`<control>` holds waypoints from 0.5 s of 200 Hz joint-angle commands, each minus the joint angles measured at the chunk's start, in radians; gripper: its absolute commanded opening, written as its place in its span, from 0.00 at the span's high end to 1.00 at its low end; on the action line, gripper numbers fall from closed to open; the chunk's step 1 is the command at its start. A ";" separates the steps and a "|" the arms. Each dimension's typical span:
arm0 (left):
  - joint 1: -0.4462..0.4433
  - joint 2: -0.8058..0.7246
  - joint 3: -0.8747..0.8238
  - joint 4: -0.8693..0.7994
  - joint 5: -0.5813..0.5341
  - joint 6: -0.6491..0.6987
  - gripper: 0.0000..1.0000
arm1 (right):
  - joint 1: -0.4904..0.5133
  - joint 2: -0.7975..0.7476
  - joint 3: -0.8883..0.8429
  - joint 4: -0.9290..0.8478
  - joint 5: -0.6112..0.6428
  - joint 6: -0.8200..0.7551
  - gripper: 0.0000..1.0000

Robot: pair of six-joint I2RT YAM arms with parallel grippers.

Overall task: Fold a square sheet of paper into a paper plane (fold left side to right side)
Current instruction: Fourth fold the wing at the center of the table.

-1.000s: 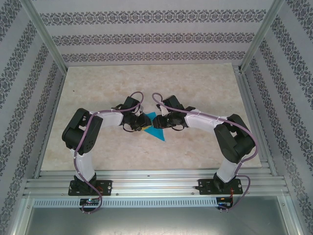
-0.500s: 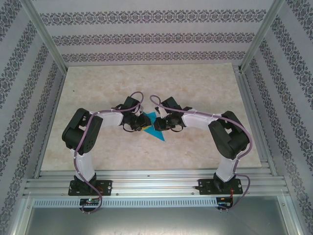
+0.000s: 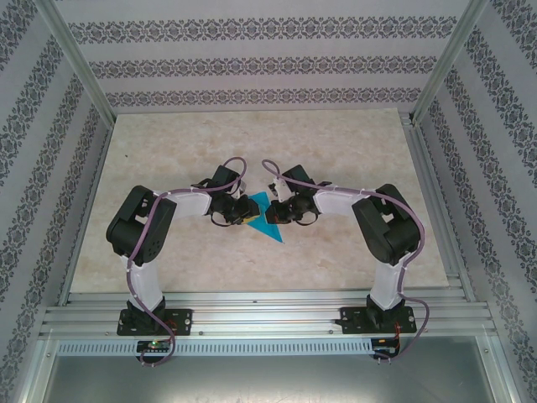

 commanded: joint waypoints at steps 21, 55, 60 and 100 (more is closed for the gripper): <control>-0.010 0.012 -0.040 -0.051 -0.069 0.020 0.72 | -0.031 0.019 0.022 0.023 -0.067 -0.026 0.97; -0.010 0.010 -0.042 -0.053 -0.071 0.020 0.72 | -0.049 0.037 0.028 0.019 -0.087 -0.044 0.96; -0.010 0.009 -0.041 -0.053 -0.071 0.020 0.72 | -0.051 0.042 0.031 0.017 -0.092 -0.047 0.96; -0.010 0.007 -0.044 -0.055 -0.071 0.022 0.72 | -0.068 0.068 0.062 -0.002 -0.106 -0.070 0.96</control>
